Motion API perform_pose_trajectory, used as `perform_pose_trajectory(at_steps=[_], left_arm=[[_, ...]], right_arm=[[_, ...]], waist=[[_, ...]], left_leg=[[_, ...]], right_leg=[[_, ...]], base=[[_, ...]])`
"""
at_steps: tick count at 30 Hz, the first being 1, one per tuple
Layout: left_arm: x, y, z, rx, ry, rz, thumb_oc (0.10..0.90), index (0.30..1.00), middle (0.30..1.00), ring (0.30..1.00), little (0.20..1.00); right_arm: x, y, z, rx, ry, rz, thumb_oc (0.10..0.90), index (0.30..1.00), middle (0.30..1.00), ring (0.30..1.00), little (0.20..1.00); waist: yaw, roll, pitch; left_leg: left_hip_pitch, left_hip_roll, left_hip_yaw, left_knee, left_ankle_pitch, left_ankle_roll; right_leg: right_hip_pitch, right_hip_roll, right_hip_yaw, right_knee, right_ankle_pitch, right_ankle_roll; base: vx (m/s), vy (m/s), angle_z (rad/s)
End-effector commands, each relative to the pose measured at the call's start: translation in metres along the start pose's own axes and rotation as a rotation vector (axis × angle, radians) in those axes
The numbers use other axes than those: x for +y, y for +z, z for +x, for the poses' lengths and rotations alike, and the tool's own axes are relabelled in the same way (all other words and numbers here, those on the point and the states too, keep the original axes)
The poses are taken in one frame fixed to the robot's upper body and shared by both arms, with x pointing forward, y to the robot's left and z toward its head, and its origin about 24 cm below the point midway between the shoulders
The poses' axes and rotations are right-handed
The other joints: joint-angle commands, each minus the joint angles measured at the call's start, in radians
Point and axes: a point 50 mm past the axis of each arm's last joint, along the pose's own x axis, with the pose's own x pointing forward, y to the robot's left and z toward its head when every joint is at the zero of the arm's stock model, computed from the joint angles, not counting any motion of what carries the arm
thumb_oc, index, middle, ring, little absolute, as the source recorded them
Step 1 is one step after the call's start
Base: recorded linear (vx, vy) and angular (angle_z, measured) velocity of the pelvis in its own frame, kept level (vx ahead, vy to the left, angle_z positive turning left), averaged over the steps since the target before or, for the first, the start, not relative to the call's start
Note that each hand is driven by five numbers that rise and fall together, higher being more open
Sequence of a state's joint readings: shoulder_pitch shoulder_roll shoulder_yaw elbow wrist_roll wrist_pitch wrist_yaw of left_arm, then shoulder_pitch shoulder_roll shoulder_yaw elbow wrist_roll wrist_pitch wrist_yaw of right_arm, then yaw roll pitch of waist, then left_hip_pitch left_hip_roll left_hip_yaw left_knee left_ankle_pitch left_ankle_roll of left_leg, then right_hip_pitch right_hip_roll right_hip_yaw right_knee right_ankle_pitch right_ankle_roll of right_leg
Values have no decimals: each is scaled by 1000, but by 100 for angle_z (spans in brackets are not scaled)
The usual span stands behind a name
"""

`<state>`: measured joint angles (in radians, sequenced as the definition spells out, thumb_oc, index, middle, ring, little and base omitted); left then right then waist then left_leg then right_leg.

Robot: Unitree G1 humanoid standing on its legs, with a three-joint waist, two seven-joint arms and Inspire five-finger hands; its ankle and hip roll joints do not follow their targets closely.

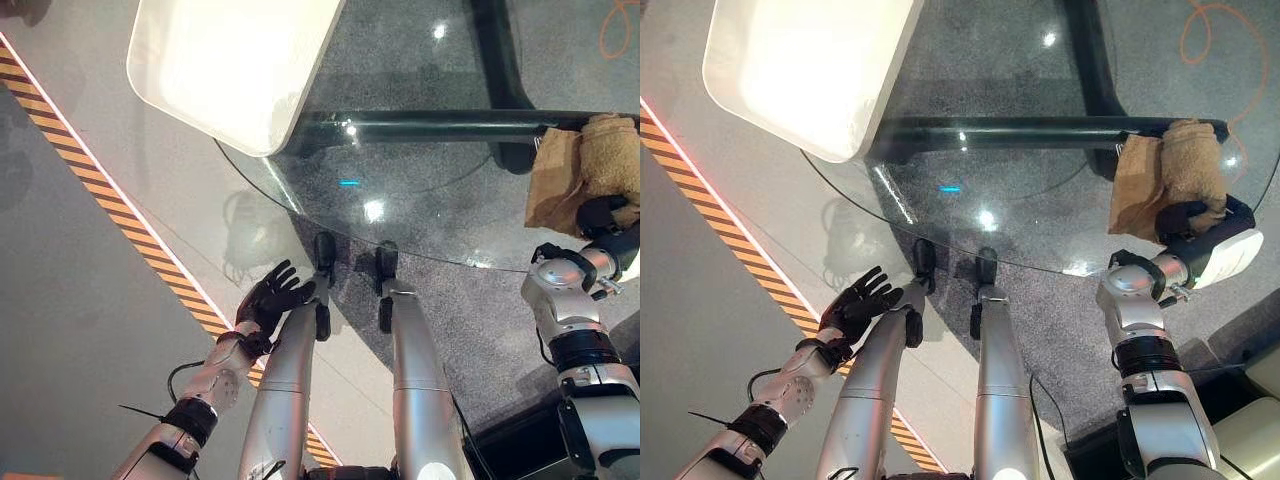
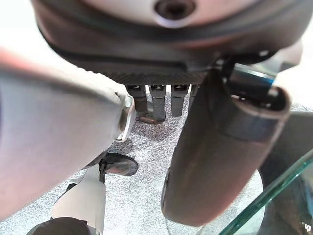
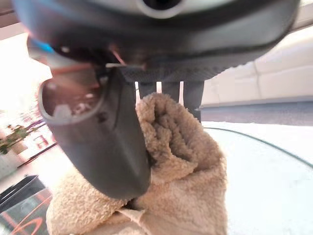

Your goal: Wipe the table with a cloth and put it in the basket.

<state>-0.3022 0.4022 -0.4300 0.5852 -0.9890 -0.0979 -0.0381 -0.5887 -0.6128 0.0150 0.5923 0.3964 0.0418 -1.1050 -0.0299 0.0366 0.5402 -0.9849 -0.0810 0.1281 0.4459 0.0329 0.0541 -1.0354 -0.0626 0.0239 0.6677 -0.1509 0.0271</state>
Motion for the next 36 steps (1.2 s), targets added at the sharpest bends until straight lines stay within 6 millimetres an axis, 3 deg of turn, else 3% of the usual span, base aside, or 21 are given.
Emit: perform_pose_trajectory(at_steps=[1, 8, 13, 20, 25, 30, 36], left_arm=[[3, -65, -36, 184, -1, -59, 800, 900, 900, 900, 900], [-2, -66, -36, 187, -7, -65, 800, 900, 900, 900, 900], [-4, -69, -36, 191, -10, -77, 800, 900, 900, 900, 900], [-6, -76, -37, 199, -13, -97, 800, 900, 900, 900, 900], [-7, -80, -35, 210, -16, -99, 800, 900, 900, 900, 900], [-8, -81, -34, 210, -26, -100, 800, 900, 900, 900, 900], [-12, -83, -33, 213, -33, -106, 800, 900, 900, 900, 900]], right_arm=[[-60, 32, 49, -174, -294, 2, 100, 300, 300, 300, 200], [-44, 61, 43, -306, -193, 34, 100, 300, 300, 300, 200], [-23, 90, 26, -431, -40, 46, 100, 300, 300, 300, 200], [-11, 111, 7, -483, 7, 186, 100, 300, 300, 300, 200], [5, 131, -1, -506, 66, 184, 100, 300, 300, 300, 200], [20, 133, -6, -483, 174, 129, 100, 300, 300, 300, 200], [43, 119, -28, -477, 380, 20, 100, 300, 300, 300, 200]], waist=[[-24, 69, -20], [-20, 74, -20], [-16, 76, -20], [-10, 85, -20], [7, 90, -20], [16, 92, -20], [20, 99, -20]], left_leg=[[-22, -27, -66, 131, -136, 7], [-20, -29, -70, 127, -133, 4], [-15, -31, -73, 122, -129, 3], [-4, -29, -71, 122, -132, 3], [-3, -31, -75, 123, -131, 3], [-5, -32, -76, 119, -127, 4], [-10, -33, -73, 113, -123, 7]], right_leg=[[12, 59, -58, -153, 158, -4], [14, 60, -62, -149, 148, -8], [18, 62, -65, -148, 139, -14], [26, 63, -64, -138, 125, -18], [27, 64, -67, -132, 120, -22], [25, 64, -71, -133, 120, -26], [16, 62, -71, -131, 118, -30]], base=[[0, 0, 0], [-4, -2, -1], [3, 18, 0], [10, 48, 0], [4, 30, 1], [1, 22, 3], [2, 29, 2]])
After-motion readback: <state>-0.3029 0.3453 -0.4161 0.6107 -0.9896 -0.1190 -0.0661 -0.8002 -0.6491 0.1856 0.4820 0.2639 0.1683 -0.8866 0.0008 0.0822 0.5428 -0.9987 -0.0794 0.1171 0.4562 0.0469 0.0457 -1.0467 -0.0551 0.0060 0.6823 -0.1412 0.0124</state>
